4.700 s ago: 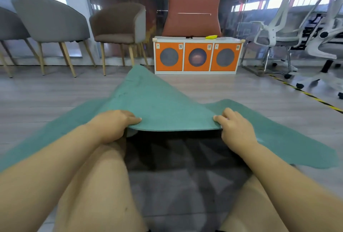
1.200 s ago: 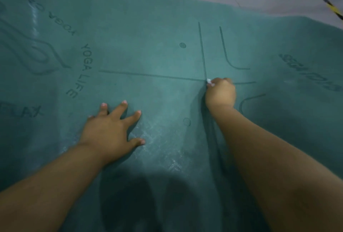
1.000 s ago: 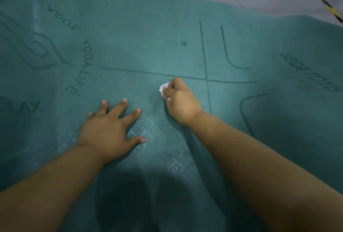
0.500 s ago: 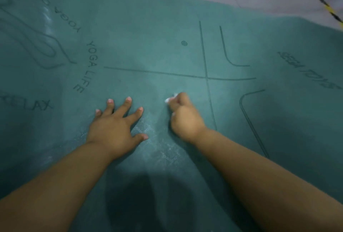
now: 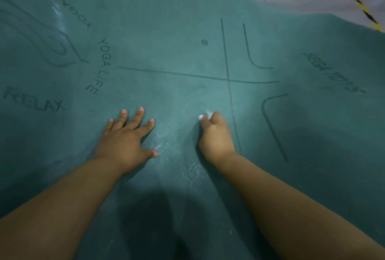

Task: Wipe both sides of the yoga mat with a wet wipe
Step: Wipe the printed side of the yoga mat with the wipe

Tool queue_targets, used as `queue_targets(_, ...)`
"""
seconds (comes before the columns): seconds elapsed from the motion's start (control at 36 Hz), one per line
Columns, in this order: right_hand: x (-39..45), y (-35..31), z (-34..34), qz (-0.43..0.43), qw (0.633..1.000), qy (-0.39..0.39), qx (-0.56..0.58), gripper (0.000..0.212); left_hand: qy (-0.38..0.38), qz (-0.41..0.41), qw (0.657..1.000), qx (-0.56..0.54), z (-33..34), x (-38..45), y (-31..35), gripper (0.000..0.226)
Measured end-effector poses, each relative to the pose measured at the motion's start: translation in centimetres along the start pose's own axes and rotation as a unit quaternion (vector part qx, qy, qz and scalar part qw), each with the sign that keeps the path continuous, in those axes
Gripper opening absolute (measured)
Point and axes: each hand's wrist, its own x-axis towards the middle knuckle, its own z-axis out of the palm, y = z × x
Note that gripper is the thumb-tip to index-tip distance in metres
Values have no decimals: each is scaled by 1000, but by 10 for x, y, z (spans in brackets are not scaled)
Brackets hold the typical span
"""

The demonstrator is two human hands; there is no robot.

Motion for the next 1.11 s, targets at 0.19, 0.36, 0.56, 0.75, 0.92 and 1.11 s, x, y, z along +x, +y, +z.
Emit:
queue_targets(0.19, -26, 7, -34, -177, 976, -89, -88, 31, -4, -7, 1000, -6, -2, -1, 2, 86)
queue_targets(0.36, -1, 65, -58, 196, 967, -9, -162, 33, -2, -11, 1000, -13, 0, -1, 4, 85)
queue_targets(0.56, -66, -34, 4, -10, 997, -61, -48, 54, -6, -11, 1000, -10, 1, -2, 3, 83)
queue_targets(0.75, -81, -2, -14, -78, 986, -130, -66, 35, -20, -3, 1000, 19, 13, -22, 1, 73)
queue_targets(0.92, -70, 49, -52, 190, 971, -49, -138, 42, -42, 12, 999, 32, 29, -56, -4, 83)
queue_targets(1.11, -135, -39, 14, 32, 992, -121, -29, 37, -36, 8, 999, 30, 34, -69, -5, 81)
